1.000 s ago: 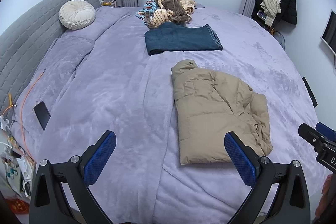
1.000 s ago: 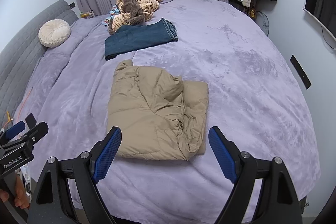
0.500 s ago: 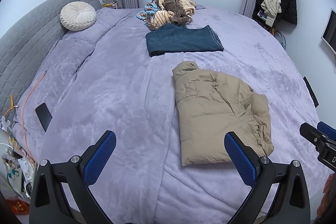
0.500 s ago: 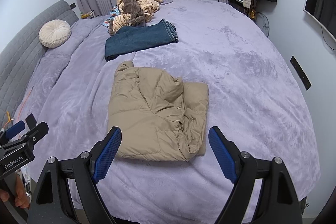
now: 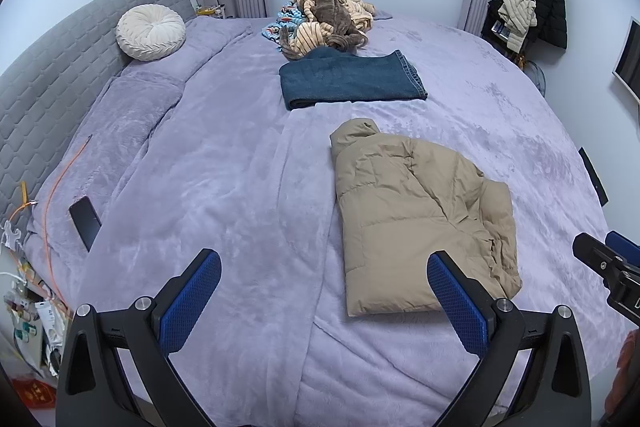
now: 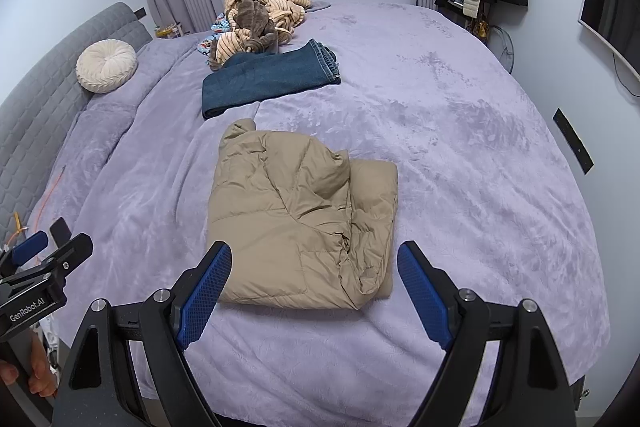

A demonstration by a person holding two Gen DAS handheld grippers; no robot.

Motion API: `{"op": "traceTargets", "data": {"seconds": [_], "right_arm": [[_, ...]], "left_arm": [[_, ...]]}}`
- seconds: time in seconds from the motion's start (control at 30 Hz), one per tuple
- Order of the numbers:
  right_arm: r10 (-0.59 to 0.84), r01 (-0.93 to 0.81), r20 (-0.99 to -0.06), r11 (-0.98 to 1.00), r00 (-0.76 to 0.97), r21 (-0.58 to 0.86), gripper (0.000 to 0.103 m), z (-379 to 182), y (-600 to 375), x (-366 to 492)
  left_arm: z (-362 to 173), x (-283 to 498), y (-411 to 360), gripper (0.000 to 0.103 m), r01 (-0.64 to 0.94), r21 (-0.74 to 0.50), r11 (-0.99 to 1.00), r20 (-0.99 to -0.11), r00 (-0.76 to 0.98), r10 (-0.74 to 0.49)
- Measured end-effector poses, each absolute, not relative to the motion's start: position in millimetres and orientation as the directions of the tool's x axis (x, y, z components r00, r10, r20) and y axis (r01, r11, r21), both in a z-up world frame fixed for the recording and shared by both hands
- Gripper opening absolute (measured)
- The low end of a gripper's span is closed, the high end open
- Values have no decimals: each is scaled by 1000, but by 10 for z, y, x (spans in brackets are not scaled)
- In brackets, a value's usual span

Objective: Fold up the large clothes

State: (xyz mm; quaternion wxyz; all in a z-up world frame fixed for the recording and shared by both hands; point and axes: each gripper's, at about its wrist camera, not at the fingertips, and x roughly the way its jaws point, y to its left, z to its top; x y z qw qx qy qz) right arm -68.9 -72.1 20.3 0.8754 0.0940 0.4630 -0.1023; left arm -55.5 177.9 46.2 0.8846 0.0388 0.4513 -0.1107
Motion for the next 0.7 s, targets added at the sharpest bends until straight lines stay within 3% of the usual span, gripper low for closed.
{"op": "traceTargets", "data": {"seconds": [0.7], "right_arm": [[-85, 259, -830, 963, 551, 73, 87, 199, -706, -698]], "left_arm": [[542, -576, 1825, 103, 217, -39, 975, -797, 582, -161]]}}
